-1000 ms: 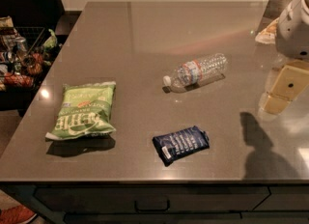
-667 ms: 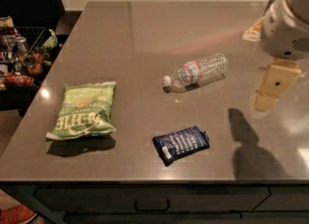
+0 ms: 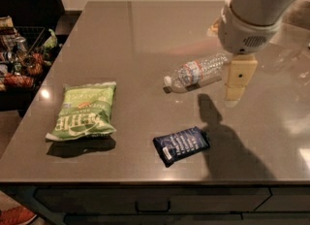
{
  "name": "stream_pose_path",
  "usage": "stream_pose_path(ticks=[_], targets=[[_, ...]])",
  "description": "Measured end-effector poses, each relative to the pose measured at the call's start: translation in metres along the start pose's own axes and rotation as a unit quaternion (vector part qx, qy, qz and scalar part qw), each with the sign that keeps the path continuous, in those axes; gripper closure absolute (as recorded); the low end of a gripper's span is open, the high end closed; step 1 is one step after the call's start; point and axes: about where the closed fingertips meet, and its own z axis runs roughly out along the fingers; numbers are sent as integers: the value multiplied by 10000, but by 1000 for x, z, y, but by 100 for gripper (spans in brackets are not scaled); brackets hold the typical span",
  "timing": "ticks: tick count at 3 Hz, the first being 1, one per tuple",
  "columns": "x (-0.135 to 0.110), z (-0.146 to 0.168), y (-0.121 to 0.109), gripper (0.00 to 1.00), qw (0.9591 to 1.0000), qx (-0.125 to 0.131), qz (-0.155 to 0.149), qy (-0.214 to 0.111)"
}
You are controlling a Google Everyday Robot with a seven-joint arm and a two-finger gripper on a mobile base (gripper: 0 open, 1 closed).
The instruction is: Place water bottle upright
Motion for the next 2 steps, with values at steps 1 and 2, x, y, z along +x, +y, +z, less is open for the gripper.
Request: stream_pose_path(ticks=[1, 2], targets=[[-15, 25, -25, 0, 9991, -179, -369, -111], [-20, 54, -46, 0, 9971, -420, -583, -256]])
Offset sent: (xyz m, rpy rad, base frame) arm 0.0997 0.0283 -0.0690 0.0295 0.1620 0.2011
